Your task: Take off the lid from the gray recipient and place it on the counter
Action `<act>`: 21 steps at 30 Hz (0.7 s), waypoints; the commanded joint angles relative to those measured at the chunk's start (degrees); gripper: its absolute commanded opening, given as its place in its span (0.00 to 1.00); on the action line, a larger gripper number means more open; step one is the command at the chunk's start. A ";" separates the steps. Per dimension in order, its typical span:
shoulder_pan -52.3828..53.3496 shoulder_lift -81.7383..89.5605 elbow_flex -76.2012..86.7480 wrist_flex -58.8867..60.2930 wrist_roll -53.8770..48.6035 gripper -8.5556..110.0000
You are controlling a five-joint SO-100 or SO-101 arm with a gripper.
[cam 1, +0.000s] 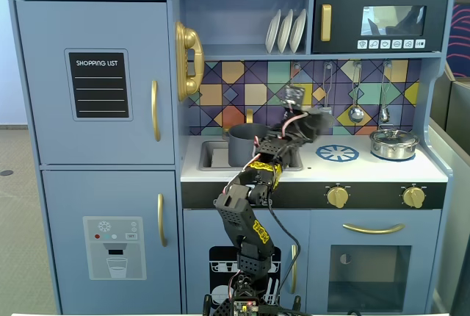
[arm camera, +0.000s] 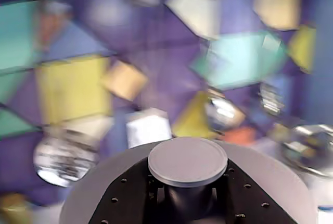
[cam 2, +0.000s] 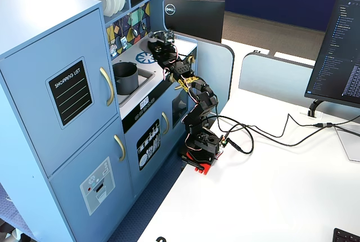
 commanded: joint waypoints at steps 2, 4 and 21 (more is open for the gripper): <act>4.39 1.76 3.52 -6.59 0.26 0.07; 4.92 0.79 5.71 -9.05 0.09 0.07; 4.39 -14.06 7.73 -19.86 -1.41 0.07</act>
